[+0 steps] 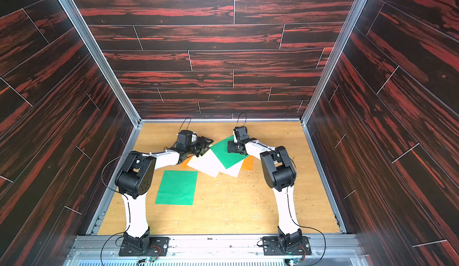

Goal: Sort the scattered colored papers by color
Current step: Pick up the colored paper from the center of the board.

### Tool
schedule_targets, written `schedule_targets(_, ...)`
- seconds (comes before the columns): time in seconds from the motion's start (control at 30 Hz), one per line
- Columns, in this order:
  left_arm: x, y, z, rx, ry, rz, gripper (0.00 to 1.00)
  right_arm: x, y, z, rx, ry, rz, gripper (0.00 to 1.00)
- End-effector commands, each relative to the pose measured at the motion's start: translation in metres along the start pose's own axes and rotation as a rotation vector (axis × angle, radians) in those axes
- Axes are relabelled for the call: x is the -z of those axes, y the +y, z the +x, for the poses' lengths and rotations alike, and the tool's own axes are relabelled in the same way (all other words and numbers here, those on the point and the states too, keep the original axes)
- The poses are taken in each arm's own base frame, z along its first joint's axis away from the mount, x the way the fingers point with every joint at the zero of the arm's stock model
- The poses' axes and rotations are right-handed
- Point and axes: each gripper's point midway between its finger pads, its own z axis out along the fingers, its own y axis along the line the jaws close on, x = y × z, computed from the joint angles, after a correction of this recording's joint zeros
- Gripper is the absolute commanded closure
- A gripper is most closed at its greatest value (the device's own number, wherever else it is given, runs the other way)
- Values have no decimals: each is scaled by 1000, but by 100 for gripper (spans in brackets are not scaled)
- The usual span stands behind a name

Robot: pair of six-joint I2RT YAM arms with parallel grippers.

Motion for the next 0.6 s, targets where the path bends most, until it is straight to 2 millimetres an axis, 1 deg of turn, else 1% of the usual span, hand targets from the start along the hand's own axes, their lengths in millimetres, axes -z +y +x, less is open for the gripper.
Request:
schedule_targets(0.0, -2, -10, 4, 38, -36, 47, 41, -11, -9, 18, -54, 57, -34, 33)
schedule_targets(0.07, -5, -7, 10, 39, -36, 30, 40, -14, -11, 22, -72, 69, -53, 33)
schedule_targets(0.23, -11, 13, 22, 45, -38, -43, 39, -20, -12, 32, -121, 94, -111, 33)
schedule_targets(0.4, -18, 32, 30, 61, -31, -84, 39, -25, -14, 39, -142, 113, -133, 33)
schedule_targets(0.57, -29, 43, 39, 72, -17, -103, 38, -27, -13, 44, -151, 121, -145, 33)
